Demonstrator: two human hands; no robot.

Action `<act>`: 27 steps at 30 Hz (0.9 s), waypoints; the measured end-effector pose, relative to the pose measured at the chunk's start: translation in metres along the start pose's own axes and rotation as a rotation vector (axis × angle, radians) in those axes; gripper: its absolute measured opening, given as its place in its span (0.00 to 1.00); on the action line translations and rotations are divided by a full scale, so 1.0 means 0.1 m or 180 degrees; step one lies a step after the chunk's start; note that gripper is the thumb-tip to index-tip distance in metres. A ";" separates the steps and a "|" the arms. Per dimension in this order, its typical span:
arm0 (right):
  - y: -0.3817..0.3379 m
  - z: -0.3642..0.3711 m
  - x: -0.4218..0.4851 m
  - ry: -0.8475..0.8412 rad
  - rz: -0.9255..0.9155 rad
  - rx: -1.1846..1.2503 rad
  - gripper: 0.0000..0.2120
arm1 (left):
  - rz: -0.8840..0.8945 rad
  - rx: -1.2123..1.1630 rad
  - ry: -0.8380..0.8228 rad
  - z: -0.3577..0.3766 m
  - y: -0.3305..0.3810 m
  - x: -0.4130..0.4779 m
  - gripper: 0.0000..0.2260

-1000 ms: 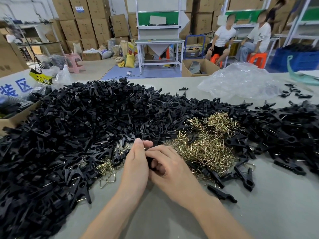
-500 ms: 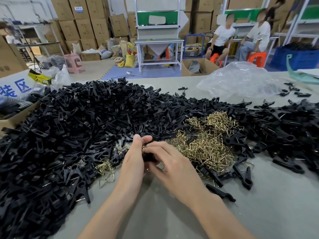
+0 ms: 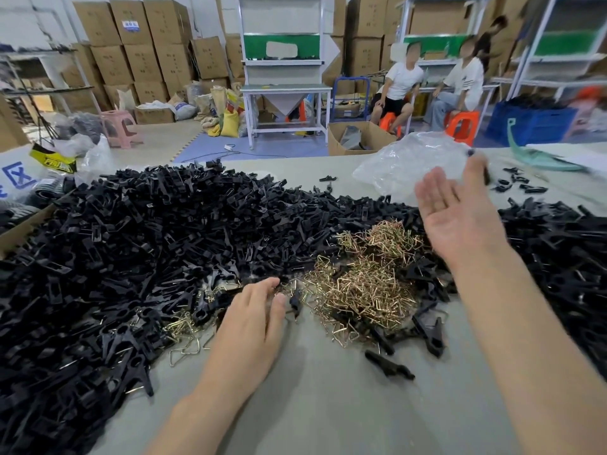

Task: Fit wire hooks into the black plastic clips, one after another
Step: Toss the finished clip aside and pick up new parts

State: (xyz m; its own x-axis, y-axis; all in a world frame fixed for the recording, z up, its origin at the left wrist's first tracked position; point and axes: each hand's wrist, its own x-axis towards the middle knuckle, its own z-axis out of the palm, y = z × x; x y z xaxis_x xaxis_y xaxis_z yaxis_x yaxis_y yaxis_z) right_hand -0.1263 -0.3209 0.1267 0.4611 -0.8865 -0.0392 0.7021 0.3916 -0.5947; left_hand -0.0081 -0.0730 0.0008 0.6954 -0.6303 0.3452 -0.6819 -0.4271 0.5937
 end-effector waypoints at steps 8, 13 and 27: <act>0.94 -0.10 -0.49 -0.0733 0.0617 -0.1199 0.11 | -0.0125 0.1030 0.0217 0.06 -0.14 0.20 0.21; 1.57 -0.30 -0.83 -0.1325 -0.0206 -0.2646 0.12 | -0.0207 0.1277 -0.0093 0.11 -0.31 0.47 0.28; 1.66 -0.39 -0.77 -0.1481 -0.0273 -0.2774 0.14 | 0.0683 0.2062 -0.0202 -0.03 -0.38 0.81 0.15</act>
State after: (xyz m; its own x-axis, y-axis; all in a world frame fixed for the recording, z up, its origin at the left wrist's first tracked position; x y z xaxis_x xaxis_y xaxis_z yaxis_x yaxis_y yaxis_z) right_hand -0.0669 -0.1971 -0.0006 0.7256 -0.6450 0.2397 0.1845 -0.1532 -0.9708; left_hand 0.0746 -0.1061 0.0087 0.5286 -0.7726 0.3518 -0.8150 -0.5778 -0.0444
